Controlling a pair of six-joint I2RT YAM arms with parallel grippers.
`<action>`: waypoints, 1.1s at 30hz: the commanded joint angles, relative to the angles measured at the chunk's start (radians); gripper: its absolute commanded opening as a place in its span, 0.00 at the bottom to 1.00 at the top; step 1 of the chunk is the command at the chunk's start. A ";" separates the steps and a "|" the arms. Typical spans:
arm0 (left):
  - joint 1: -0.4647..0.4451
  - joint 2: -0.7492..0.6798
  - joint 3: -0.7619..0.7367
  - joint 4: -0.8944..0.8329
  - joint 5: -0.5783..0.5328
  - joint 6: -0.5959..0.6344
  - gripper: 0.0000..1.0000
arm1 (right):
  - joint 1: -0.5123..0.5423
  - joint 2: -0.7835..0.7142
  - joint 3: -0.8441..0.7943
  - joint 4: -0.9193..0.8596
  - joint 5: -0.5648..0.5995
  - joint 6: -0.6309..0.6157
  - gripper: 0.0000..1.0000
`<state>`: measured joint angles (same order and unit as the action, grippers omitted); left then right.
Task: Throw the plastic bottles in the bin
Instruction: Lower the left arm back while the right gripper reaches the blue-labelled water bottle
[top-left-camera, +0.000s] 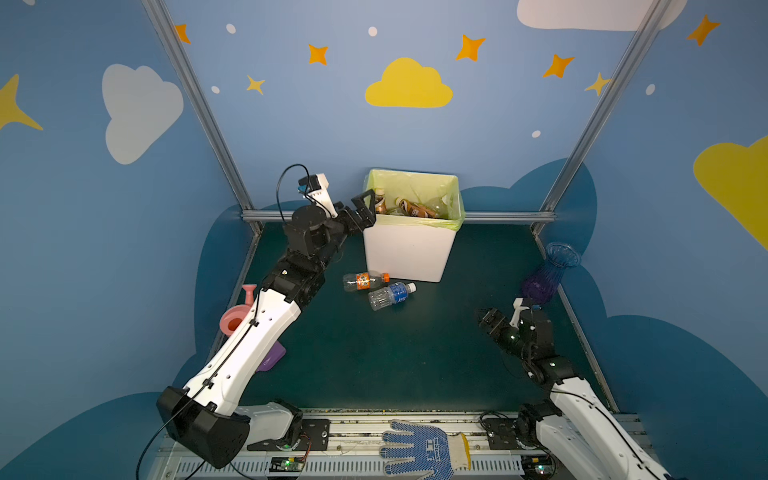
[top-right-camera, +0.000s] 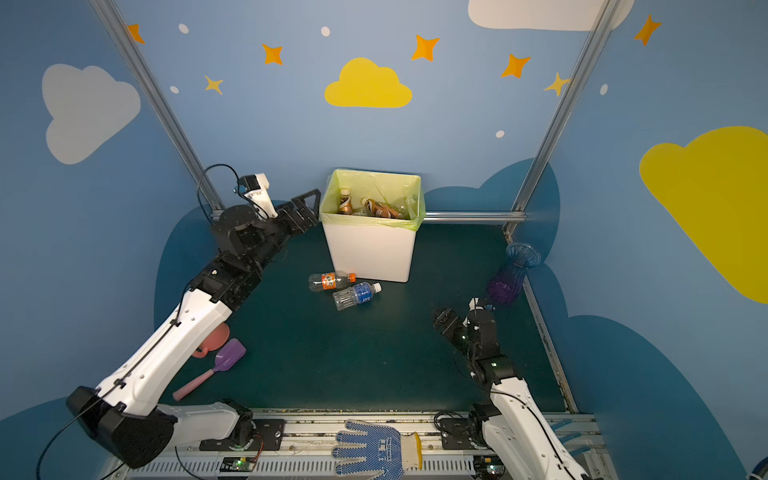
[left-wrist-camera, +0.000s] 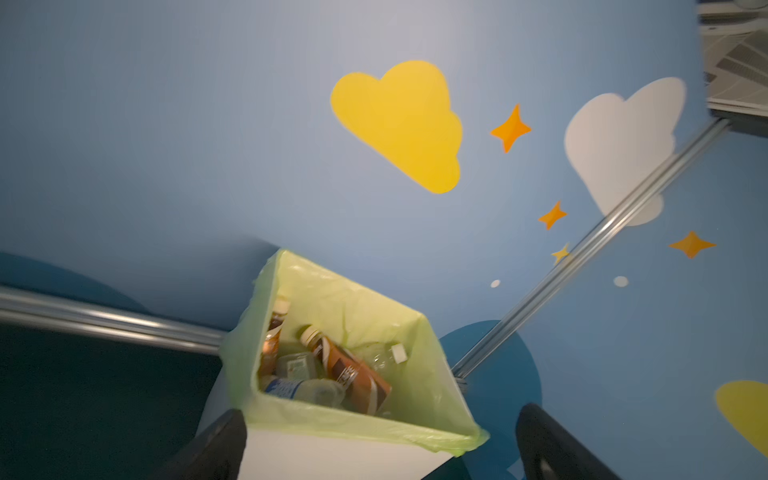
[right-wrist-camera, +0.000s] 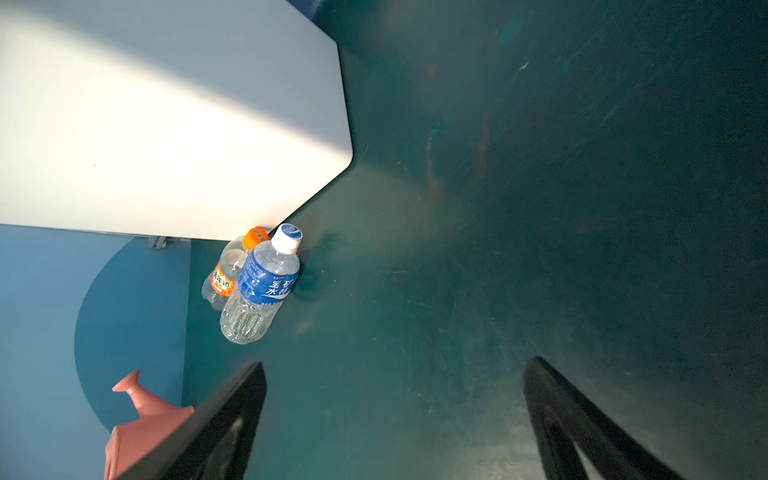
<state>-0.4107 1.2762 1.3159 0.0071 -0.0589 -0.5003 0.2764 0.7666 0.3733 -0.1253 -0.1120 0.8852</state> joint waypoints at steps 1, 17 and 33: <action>0.041 -0.112 -0.159 0.045 -0.032 -0.069 1.00 | 0.085 0.093 0.045 0.106 0.040 0.057 0.96; 0.098 -0.542 -0.850 -0.135 -0.220 -0.274 1.00 | 0.466 0.789 0.465 0.317 0.172 0.291 0.97; 0.106 -0.715 -1.033 -0.200 -0.227 -0.310 1.00 | 0.501 1.126 0.750 0.226 0.153 0.459 0.97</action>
<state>-0.3092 0.5758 0.2810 -0.1768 -0.2623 -0.8200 0.7700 1.8626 1.0912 0.1471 0.0261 1.2968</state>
